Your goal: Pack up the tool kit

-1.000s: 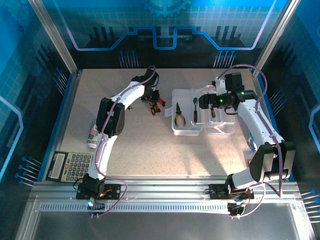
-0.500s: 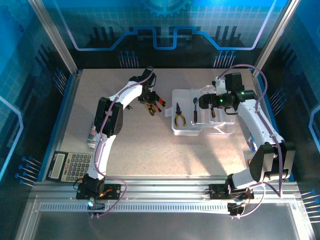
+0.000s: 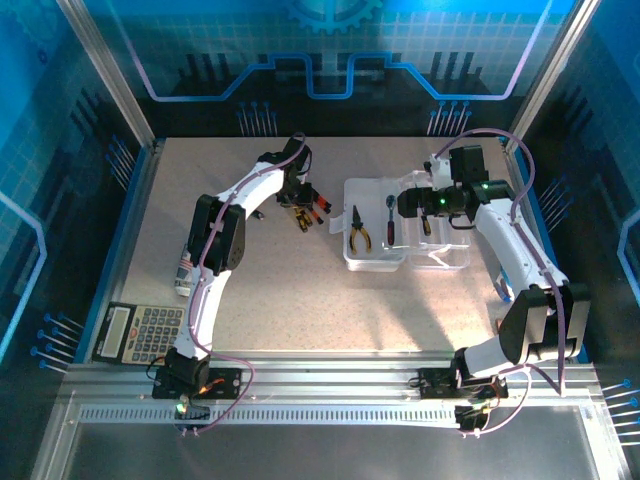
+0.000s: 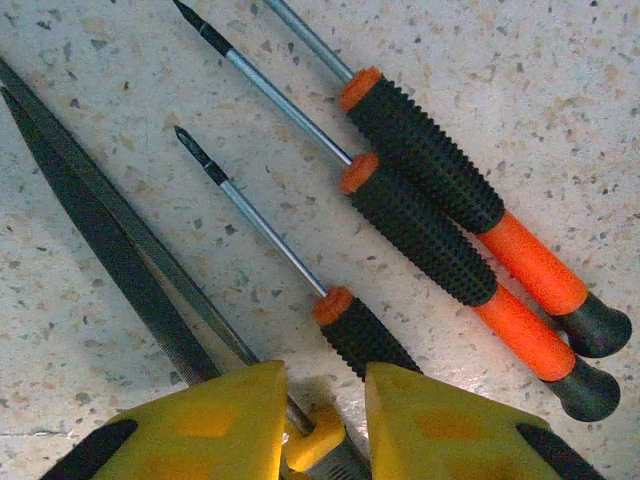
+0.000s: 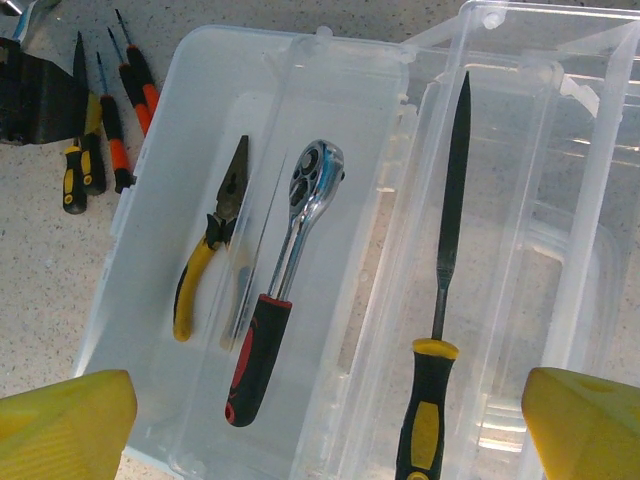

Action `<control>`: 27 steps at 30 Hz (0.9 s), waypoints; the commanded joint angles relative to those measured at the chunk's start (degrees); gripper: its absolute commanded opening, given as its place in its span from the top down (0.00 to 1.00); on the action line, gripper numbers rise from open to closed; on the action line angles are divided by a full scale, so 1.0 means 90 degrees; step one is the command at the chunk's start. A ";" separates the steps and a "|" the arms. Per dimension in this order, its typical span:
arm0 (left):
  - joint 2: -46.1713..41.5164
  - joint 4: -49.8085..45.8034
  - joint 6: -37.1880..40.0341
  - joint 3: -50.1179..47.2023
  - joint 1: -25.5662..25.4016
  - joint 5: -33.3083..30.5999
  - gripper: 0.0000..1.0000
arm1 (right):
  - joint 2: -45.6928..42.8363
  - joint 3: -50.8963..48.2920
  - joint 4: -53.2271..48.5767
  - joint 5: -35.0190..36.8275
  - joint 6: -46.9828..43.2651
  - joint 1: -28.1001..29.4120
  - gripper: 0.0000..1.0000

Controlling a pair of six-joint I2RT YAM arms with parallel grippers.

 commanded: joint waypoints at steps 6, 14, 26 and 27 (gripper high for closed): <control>-0.0228 -0.0215 -0.0141 0.0047 -0.0073 0.0236 0.72 | -0.0072 -0.0087 0.0080 -0.0189 -0.0045 0.0057 0.00; -0.0257 -0.0332 -0.0129 0.0257 -0.0105 0.0202 0.72 | -0.0091 -0.0146 0.0114 -0.0214 -0.0045 0.0057 0.00; -0.0278 -0.0579 -0.0056 0.0462 -0.0225 -0.0008 0.63 | -0.0021 -0.0111 -0.0022 0.0138 -0.0066 0.0032 0.00; -0.0267 -0.0578 -0.0056 0.0486 -0.0234 -0.0025 0.62 | -0.0032 -0.0126 -0.0022 0.0145 -0.0070 0.0031 0.00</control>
